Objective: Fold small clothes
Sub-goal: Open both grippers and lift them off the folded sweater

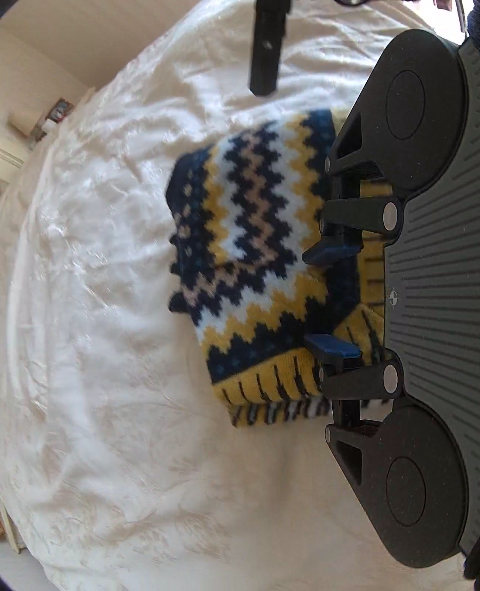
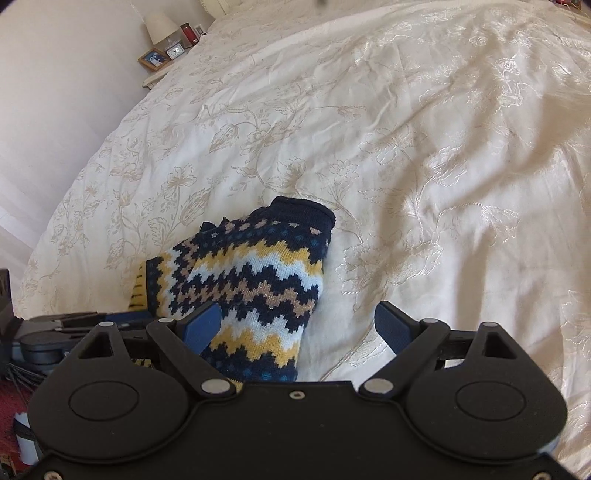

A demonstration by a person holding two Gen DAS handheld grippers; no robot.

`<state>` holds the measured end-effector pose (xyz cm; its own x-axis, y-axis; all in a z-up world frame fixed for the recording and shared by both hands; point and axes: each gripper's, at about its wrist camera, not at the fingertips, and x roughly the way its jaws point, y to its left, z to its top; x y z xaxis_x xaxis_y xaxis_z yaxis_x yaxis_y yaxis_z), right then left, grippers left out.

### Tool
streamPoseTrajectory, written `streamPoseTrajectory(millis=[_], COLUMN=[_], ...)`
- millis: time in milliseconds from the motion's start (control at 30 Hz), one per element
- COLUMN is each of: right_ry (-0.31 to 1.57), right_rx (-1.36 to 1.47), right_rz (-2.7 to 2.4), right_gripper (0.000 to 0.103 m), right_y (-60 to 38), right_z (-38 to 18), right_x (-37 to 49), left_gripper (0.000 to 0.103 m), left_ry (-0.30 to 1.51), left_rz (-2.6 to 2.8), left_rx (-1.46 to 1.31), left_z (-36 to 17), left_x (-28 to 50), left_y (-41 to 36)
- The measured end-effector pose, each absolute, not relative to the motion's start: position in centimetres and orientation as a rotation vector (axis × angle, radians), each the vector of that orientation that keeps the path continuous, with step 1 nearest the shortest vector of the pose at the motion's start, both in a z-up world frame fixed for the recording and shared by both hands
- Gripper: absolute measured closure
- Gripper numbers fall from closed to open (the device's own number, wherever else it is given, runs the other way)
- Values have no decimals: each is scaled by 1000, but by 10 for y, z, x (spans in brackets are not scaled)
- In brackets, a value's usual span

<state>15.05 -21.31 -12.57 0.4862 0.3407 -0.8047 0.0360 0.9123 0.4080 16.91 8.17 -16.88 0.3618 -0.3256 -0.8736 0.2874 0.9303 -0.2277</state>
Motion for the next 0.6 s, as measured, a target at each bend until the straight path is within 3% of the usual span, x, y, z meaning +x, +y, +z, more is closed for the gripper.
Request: streamPoseTrajectory(millis=[233,467,600], right_ry=[1053,1252,1268], right_rx=[378,208,199], right_rz=[167,103,102], right_gripper=[7,3,1], right_y=[-210,-181,-179], right_z=[-135,-195,-205], right_x=[183,225,228], left_gripper=[60,59,58], left_ry=[1149,1161,1169], left_rz=[-385,-348,-345], left_rx=[-59,-93,-92], left_z=[-175,-178,-179], left_x=[161,162,164], left_y=[99,98,96])
